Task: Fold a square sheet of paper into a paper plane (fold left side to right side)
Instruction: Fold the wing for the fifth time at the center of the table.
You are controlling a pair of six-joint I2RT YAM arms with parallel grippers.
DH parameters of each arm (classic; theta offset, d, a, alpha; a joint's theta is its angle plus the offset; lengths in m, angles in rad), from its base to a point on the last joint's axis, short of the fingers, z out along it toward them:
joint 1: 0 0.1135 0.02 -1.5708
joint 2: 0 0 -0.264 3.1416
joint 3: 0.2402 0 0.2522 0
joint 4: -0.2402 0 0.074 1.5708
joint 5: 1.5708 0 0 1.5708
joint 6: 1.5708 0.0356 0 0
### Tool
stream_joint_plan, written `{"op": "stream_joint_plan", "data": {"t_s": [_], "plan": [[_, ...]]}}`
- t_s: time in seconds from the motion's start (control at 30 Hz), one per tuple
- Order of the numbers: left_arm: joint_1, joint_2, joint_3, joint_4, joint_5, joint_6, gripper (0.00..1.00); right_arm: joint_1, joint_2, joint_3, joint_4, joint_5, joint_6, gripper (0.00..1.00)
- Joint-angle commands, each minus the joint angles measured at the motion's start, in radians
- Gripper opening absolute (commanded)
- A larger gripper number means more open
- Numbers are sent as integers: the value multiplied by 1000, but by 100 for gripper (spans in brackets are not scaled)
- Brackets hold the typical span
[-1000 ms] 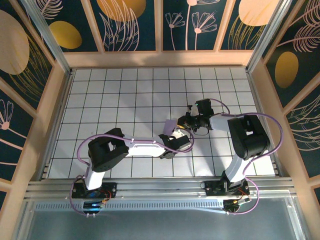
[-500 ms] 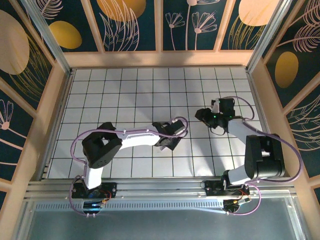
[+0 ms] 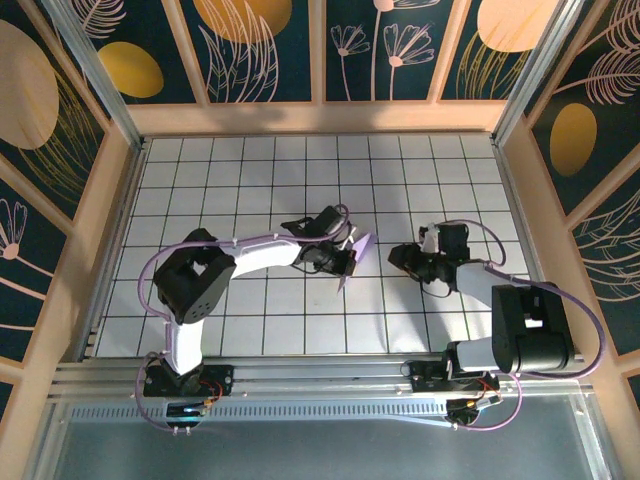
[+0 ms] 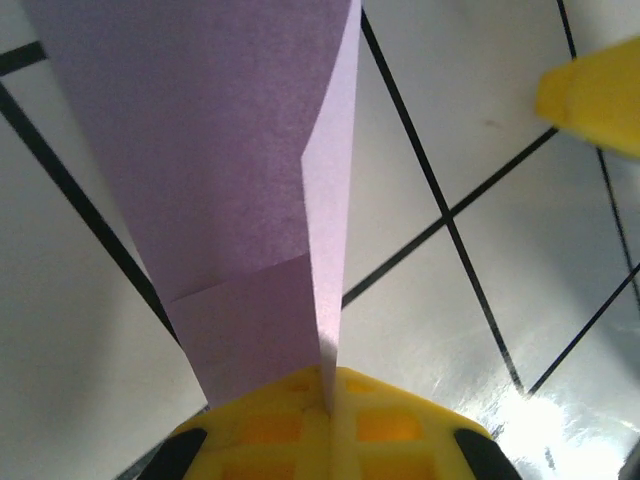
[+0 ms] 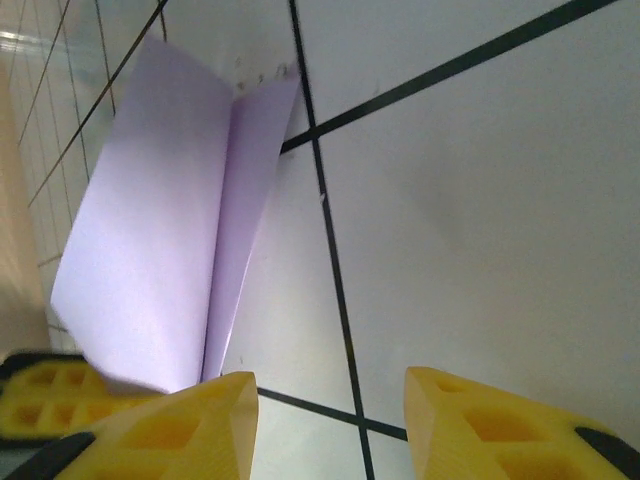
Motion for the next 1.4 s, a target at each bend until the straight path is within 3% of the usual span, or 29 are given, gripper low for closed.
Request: {"op": "stream_joint_plan", "data": {"t_s": [0.0, 0.6, 1.1, 1.37], "plan": [[27, 35, -50, 116, 161, -110, 0, 31, -2, -23, 117, -38, 42, 43], [67, 119, -161, 500, 370, -380, 0, 138, 69, -44, 319, 38, 193, 38], [85, 155, -215, 742, 428, -556, 0, 189, 117, -41, 396, 139, 302, 36], [89, 173, -218, 762, 439, -578, 0, 192, 157, -18, 409, 134, 293, 37]]}}
